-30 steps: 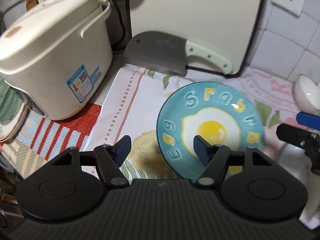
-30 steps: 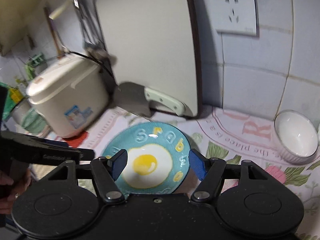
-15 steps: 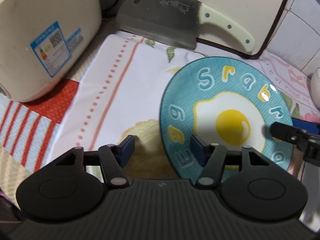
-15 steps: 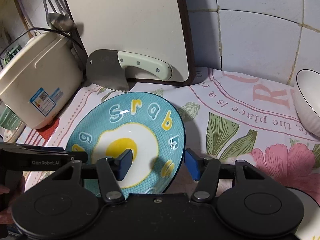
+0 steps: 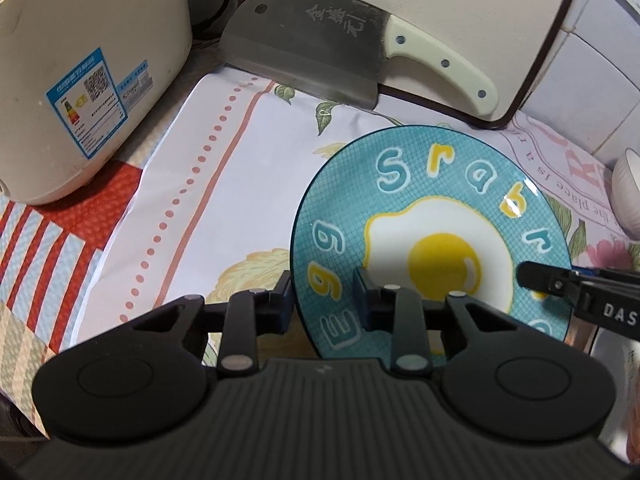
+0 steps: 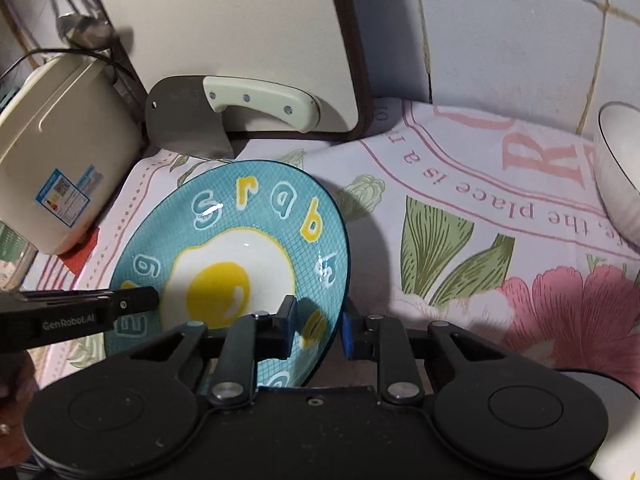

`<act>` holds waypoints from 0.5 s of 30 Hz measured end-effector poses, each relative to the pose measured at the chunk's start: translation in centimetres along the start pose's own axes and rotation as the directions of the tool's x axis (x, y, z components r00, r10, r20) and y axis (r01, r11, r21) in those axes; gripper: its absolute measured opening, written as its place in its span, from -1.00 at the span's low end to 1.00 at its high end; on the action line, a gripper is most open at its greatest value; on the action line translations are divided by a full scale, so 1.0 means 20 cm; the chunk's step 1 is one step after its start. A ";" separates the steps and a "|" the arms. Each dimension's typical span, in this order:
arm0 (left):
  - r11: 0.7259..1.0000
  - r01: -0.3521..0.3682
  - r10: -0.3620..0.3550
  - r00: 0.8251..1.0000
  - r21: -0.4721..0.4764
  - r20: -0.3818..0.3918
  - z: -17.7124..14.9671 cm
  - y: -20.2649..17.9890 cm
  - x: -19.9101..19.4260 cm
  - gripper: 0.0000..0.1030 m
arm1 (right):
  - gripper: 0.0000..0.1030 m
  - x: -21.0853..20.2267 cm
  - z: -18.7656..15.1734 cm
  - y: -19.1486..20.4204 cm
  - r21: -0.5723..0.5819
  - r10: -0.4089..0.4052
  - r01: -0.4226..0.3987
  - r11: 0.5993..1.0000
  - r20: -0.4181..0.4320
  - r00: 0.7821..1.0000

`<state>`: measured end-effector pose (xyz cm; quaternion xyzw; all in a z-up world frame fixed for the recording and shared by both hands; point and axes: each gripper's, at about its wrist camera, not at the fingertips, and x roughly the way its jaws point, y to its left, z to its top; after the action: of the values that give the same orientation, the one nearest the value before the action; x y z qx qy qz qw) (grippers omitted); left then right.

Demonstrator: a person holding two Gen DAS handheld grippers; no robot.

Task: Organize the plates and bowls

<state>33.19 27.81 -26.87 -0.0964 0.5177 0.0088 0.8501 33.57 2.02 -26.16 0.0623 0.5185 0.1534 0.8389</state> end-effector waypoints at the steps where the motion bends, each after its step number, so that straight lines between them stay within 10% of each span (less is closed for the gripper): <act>1: 1.000 0.004 -0.004 1.000 -0.012 -0.004 0.01 0.01 -0.01 -0.45 | -0.57 -0.02 0.00 0.00 -0.004 0.004 -0.004 1.000 0.006 1.000; 15: 0.998 0.049 -0.048 0.999 0.038 -0.004 -0.08 -0.12 -0.38 -0.46 | -0.63 -0.48 -0.08 0.01 0.085 0.057 -0.061 0.994 0.053 0.997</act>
<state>28.57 25.77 -20.48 -0.0928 0.5165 -0.0218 0.8510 28.13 -1.02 -18.62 0.1179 0.5012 0.1537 0.8434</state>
